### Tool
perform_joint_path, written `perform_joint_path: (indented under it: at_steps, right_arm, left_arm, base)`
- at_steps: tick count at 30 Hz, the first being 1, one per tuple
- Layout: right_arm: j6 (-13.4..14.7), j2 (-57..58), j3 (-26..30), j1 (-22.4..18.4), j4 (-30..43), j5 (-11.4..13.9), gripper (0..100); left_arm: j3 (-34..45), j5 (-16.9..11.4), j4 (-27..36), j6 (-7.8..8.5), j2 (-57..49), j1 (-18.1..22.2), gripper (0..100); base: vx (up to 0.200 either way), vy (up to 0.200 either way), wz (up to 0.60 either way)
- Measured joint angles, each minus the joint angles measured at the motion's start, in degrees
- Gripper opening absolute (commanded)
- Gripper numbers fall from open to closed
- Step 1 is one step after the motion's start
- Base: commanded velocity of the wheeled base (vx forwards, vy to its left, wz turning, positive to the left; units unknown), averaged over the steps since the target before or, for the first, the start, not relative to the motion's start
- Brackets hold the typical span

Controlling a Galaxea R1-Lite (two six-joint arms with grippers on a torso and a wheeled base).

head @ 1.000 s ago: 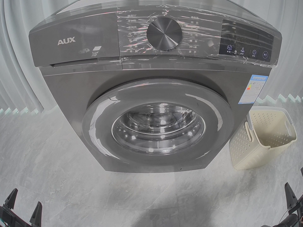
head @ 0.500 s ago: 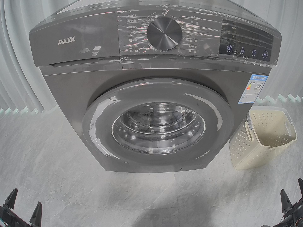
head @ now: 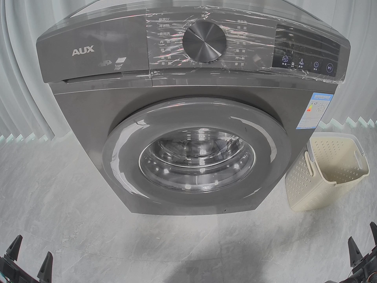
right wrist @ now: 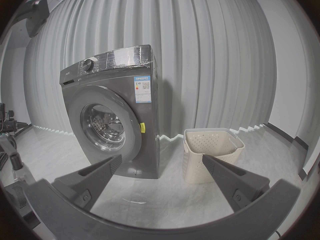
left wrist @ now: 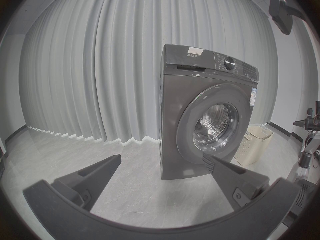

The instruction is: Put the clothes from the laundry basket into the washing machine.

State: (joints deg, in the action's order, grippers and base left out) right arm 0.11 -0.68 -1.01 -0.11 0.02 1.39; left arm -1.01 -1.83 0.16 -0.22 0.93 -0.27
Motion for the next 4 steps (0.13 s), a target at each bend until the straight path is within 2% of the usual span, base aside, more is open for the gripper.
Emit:
perform_joint_path:
  at_steps: [4]
  right_arm:
    - [0.1,0.0,0.0,0.0,0.0,-0.1,100]
  left_arm:
    - [0.0,0.0,0.0,-0.02,0.0,0.0,100]
  base:
    - [0.000,0.000,0.00]
